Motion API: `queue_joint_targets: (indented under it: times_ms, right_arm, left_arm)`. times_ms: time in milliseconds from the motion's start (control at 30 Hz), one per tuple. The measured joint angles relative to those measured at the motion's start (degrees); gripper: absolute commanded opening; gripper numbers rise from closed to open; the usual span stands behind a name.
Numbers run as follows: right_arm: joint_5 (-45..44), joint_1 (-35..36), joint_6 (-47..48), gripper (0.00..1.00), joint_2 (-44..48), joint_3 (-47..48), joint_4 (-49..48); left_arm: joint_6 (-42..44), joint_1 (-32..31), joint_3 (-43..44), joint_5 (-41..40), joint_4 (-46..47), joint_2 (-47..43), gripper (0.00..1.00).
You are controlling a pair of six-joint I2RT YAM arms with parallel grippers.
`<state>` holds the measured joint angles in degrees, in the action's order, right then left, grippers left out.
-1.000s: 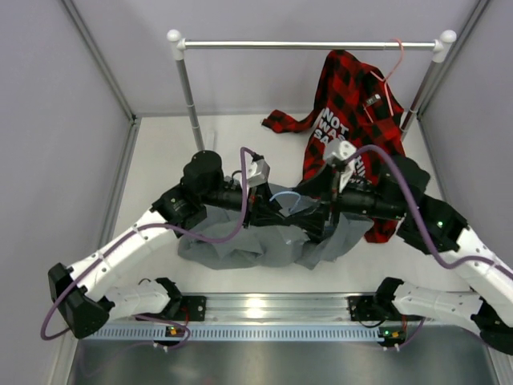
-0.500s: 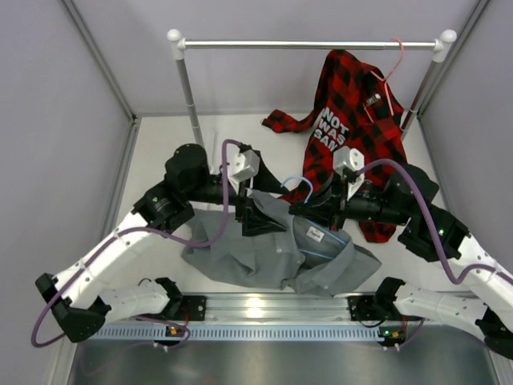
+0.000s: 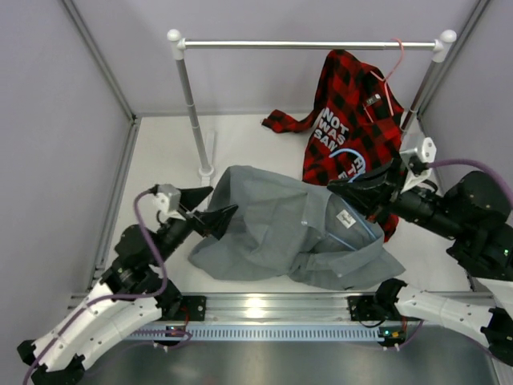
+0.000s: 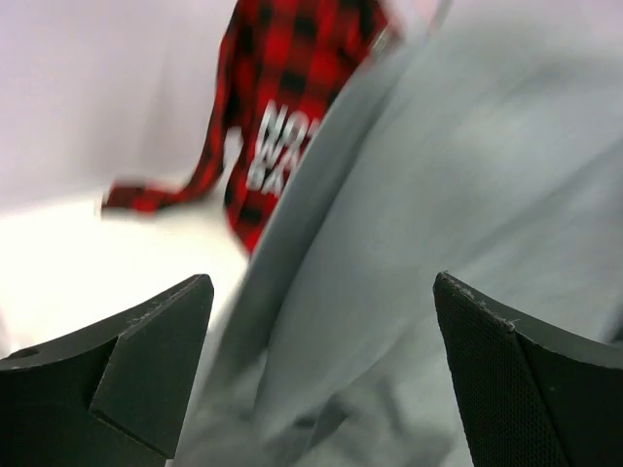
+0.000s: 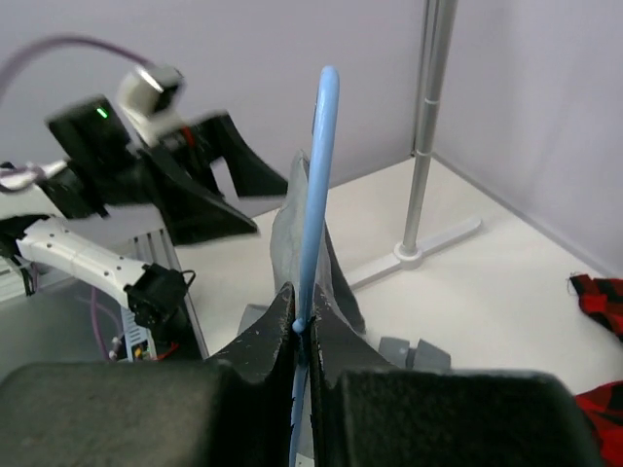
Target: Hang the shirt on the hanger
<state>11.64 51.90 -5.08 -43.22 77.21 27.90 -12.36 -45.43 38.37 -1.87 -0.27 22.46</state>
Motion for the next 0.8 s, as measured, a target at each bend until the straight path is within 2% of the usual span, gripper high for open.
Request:
queue_joint_targets:
  times_ms: [133,200,267,300,333,367,400,600,800]
  right_arm:
    - [0.1,0.0,0.0,0.0,-0.6,5.5,2.6]
    - [0.2,0.0,0.0,0.0,-1.2,7.3,3.5]
    - [0.4,0.0,0.0,0.0,-1.7,8.0,4.3]
    - [0.5,0.0,0.0,0.0,-1.8,8.1,4.6]
    - [0.5,0.0,0.0,0.0,-2.0,8.0,5.0]
    - [0.4,0.0,0.0,0.0,-2.2,8.0,5.3]
    - [0.4,0.0,0.1,0.0,-2.3,8.0,5.6]
    - [-1.7,0.0,0.7,0.0,-1.2,6.1,6.5]
    - [-6.3,0.0,0.8,0.0,1.7,3.1,6.7]
  left_arm:
    - [-2.5,0.0,-8.9,-4.0,2.2,3.4,0.98]
    - [-3.0,0.0,-10.6,-4.7,4.7,6.5,0.98]
    - [-3.0,0.0,-10.9,-4.6,7.8,9.6,0.93]
    - [-3.0,0.0,-10.9,-4.6,9.9,11.4,0.74]
    - [-3.3,0.0,-10.8,-4.7,12.0,12.9,0.39]
    - [-3.4,0.0,-10.8,-5.2,13.7,14.4,0.14]
    - [-3.1,0.0,-10.6,-5.8,14.7,15.7,0.0]
    - [-4.9,0.0,-10.3,-18.9,17.2,20.5,0.0]
    - [-12.9,3.2,-9.5,-32.7,12.6,19.2,0.0]
